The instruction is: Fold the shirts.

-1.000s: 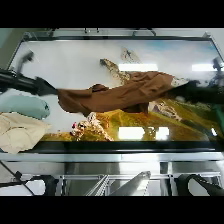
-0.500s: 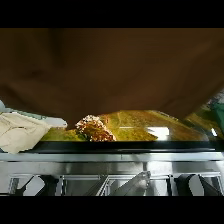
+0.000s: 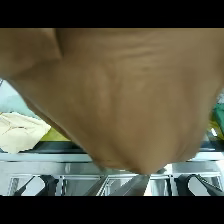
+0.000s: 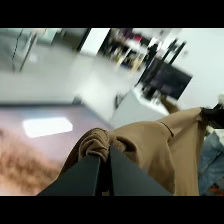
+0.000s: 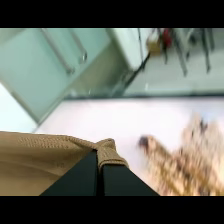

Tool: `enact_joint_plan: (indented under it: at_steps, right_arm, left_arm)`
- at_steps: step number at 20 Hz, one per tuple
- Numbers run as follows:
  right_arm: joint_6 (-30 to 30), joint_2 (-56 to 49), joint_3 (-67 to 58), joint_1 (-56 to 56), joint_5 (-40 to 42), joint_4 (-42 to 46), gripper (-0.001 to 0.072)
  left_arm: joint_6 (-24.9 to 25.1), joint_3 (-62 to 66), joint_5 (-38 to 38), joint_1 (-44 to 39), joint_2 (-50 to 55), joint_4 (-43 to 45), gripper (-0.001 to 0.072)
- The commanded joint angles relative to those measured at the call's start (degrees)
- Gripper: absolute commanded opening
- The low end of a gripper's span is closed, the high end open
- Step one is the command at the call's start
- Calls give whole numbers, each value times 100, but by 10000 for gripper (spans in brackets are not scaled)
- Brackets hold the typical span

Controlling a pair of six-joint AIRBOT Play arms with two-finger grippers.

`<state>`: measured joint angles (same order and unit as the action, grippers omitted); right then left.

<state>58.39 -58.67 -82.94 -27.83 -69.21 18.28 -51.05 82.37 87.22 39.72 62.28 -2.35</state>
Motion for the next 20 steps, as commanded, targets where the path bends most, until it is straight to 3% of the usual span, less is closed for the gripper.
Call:
enact_joint_plan:
  at_steps: [1, 4, 9, 13, 17, 20]
  right_arm:
    - [0, -1471, 389, 879, 566, 645, 18]
    - [-17, -2894, 387, 1014, 1080, 595, 18]
    - [-702, -4341, 278, 914, 1521, -94, 18]
    - [-813, -4948, 11, 671, 1353, -420, 18]
    - [-850, -5149, 11, 380, 605, -122, 18]
    - [-837, -5230, 22, 334, 57, 380, 18]
  left_arm:
    - [153, 92, -1539, -1711, 1388, 2409, 23]
    - [4, 1248, -1910, -2605, 3281, 3427, 23]
    - [-1029, 4271, -1453, -3134, 6030, 3687, 21]
    - [-984, 3311, -2208, -3071, 5801, 3689, 22]
    - [-914, 2983, -1567, -2964, 5770, 3891, 21]
    - [-1429, 2977, -1204, -2997, 5803, 4828, 20]
